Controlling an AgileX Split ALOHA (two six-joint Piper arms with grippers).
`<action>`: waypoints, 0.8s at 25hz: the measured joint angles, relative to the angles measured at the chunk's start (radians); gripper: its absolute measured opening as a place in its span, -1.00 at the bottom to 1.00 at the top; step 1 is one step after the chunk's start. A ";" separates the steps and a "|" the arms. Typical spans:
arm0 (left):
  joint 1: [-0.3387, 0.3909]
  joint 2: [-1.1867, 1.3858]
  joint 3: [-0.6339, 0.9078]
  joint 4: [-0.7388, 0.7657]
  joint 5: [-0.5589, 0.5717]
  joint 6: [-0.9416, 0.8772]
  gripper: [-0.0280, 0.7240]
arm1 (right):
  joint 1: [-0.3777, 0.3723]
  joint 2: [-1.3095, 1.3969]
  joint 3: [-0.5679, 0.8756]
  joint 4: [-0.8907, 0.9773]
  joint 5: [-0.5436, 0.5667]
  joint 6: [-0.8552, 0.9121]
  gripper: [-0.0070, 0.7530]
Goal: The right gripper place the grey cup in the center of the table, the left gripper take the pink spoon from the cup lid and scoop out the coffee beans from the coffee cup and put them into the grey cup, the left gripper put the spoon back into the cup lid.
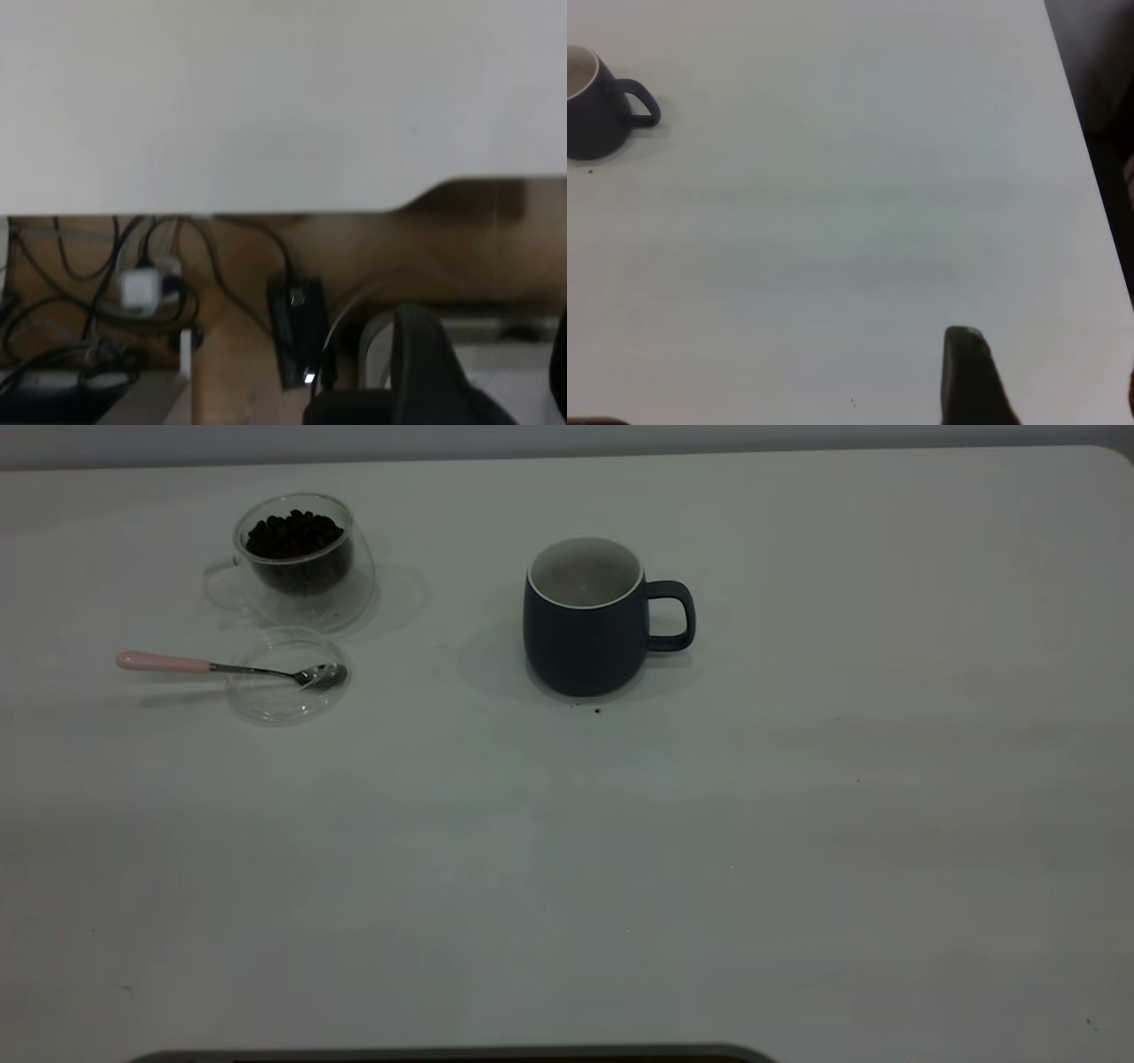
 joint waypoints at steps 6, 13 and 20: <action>0.000 -0.117 0.003 -0.020 -0.001 -0.019 0.13 | 0.000 0.000 0.000 0.000 0.000 0.000 0.22; -0.025 -0.332 0.003 -0.022 0.002 -0.021 0.13 | 0.000 0.000 0.000 0.000 0.000 0.000 0.22; -0.062 -0.454 0.002 -0.031 0.025 -0.021 0.13 | 0.000 0.000 0.000 0.000 0.000 0.000 0.21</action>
